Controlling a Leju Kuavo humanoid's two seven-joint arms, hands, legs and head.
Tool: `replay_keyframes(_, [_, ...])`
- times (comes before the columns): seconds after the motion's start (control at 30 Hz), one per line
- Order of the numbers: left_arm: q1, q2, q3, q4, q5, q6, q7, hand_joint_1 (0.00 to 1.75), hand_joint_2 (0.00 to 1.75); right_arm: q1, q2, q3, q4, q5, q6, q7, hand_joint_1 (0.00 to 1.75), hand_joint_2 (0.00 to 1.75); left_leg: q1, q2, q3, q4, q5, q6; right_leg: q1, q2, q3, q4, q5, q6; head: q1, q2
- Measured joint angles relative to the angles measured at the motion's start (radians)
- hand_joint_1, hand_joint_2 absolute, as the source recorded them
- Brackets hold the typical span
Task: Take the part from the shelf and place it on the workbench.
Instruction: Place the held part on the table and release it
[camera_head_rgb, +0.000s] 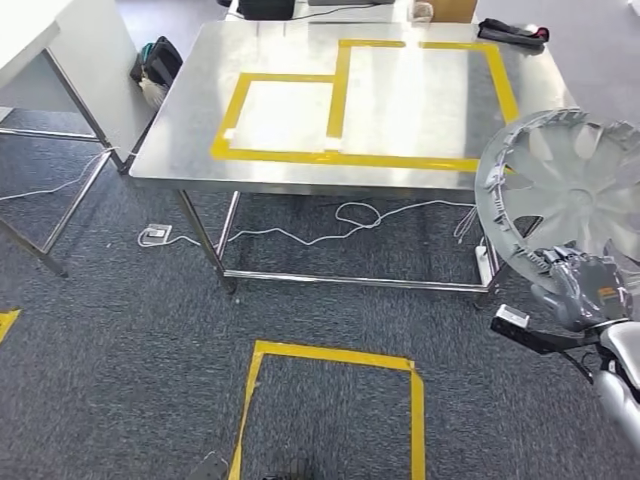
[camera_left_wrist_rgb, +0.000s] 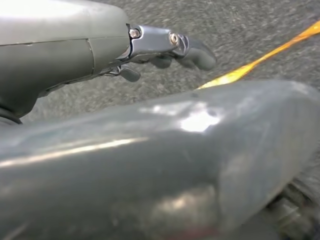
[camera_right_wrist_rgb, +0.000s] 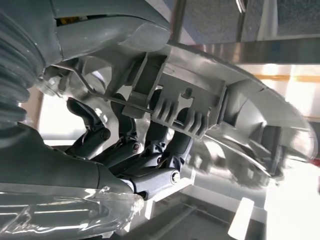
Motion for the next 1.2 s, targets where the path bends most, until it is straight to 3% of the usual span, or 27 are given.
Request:
replay_keyframes(0.1, [-0.001,-0.002,0.001,0.0,0.0,0.003,0.003,0.0,0.0,0.0,0.001,-0.002,-0.005,-0.001,0.001,0.0,1.75,1.75,0.003,-0.002,0.011,0.004,-0.015,-0.013,0.006,0.003,0.029,-0.016,-0.025,-0.005,0.003,0.0])
replay_keyframes(0.3, [-0.009,-0.002,0.002,0.0,0.0,0.007,0.003,0.0,0.0,-0.006,0.0,-0.007,-0.005,-0.003,0.002,0.002,1.75,1.75,0.006,-0.001,0.016,0.012,-0.026,-0.013,0.006,0.004,0.043,-0.027,-0.031,-0.007,0.003,0.0])
replay_keyframes(0.33, [-0.015,-0.003,0.003,-0.001,0.0,0.01,0.004,0.0,0.0,-0.009,0.0,-0.011,-0.007,-0.003,0.002,0.002,1.75,1.75,0.008,-0.002,0.024,0.014,-0.036,-0.009,0.007,-0.004,0.034,0.002,-0.049,-0.004,0.004,0.0])
replay_keyframes(0.4, [-0.015,-0.006,0.007,-0.001,-0.001,0.016,0.011,0.0,0.0,-0.001,0.001,-0.016,-0.009,-0.003,0.003,0.003,1.75,1.75,0.01,-0.002,0.064,0.016,-0.078,0.004,0.013,-0.021,-0.074,0.178,-0.106,-0.002,0.006,0.0])
replay_keyframes(0.43, [-0.012,-0.007,0.01,-0.001,-0.002,0.018,0.014,0.0,0.0,0.006,0.003,-0.017,-0.01,-0.004,0.003,0.003,1.75,1.75,0.009,-0.003,0.088,0.016,-0.1,0.01,0.015,-0.03,-0.133,0.249,-0.105,-0.003,0.008,0.0])
replay_keyframes(0.47, [-0.006,-0.007,0.012,-0.001,-0.003,0.018,0.017,0.0,0.0,0.014,0.004,-0.016,-0.009,-0.004,0.004,0.003,1.75,1.75,0.008,-0.004,0.109,0.016,-0.117,0.012,0.017,-0.03,-0.175,0.264,-0.068,-0.006,0.008,0.0])
replay_keyframes(0.53, [-0.003,-0.007,0.014,-0.001,-0.003,0.019,0.017,0.0,0.0,0.022,0.005,-0.016,-0.008,-0.004,0.006,0.004,1.75,1.75,0.005,-0.007,0.131,0.017,-0.133,0.01,0.017,-0.032,-0.17,0.141,0.06,-0.005,0.007,0.0])
replay_keyframes(0.57, [-0.003,-0.007,0.015,-0.001,-0.003,0.019,0.017,0.0,0.0,0.023,0.005,-0.016,-0.008,-0.004,0.006,0.004,1.75,1.75,0.003,-0.009,0.136,0.019,-0.139,0.008,0.017,-0.033,-0.161,0.09,0.095,-0.004,0.007,0.0])
replay_keyframes(0.6, [-0.003,-0.007,0.016,-0.001,-0.003,0.019,0.017,0.0,0.0,0.024,0.006,-0.016,-0.008,-0.004,0.006,0.003,1.75,1.75,0.001,-0.011,0.138,0.022,-0.143,0.009,0.017,-0.032,-0.153,0.061,0.11,-0.003,0.006,0.0])
replay_keyframes(0.73, [-0.007,-0.006,0.017,-0.001,-0.003,0.019,0.017,0.0,0.0,0.024,0.006,-0.019,-0.01,-0.004,0.006,0.004,1.75,1.75,-0.003,-0.013,0.138,0.026,-0.146,0.026,0.017,-0.026,-0.142,0.044,0.107,-0.002,0.001,0.0])
replay_keyframes(0.87, [-0.013,-0.007,0.017,-0.001,-0.003,0.02,0.017,0.0,0.0,0.023,0.006,-0.023,-0.01,-0.004,0.006,0.006,1.75,1.75,-0.002,-0.012,0.142,0.021,-0.145,0.026,0.019,-0.024,-0.142,0.044,0.104,-0.007,0.002,0.0])
replay_keyframes(0.93, [-0.014,-0.007,0.017,-0.001,-0.003,0.021,0.017,0.0,0.0,0.023,0.006,-0.025,-0.01,-0.004,0.006,0.006,1.75,1.75,-0.001,-0.012,0.142,0.02,-0.144,0.022,0.02,-0.024,-0.141,0.044,0.104,-0.009,0.002,0.0])
replay_keyframes(1.07, [-0.015,-0.008,0.018,-0.001,-0.003,0.026,0.017,0.0,0.0,0.021,0.006,-0.027,-0.01,-0.004,0.006,0.005,1.75,1.75,0.002,-0.012,0.143,0.018,-0.145,0.002,0.022,-0.025,-0.141,0.045,0.103,-0.013,0.002,0.0])
replay_keyframes(1.2, [-0.015,-0.01,0.02,-0.001,0.002,0.035,0.017,0.0,0.0,0.017,0.006,-0.028,-0.01,-0.004,0.006,0.005,1.75,1.75,0.002,-0.012,0.142,0.018,-0.145,-0.001,0.022,-0.025,-0.141,0.045,0.103,-0.014,0.002,0.0])
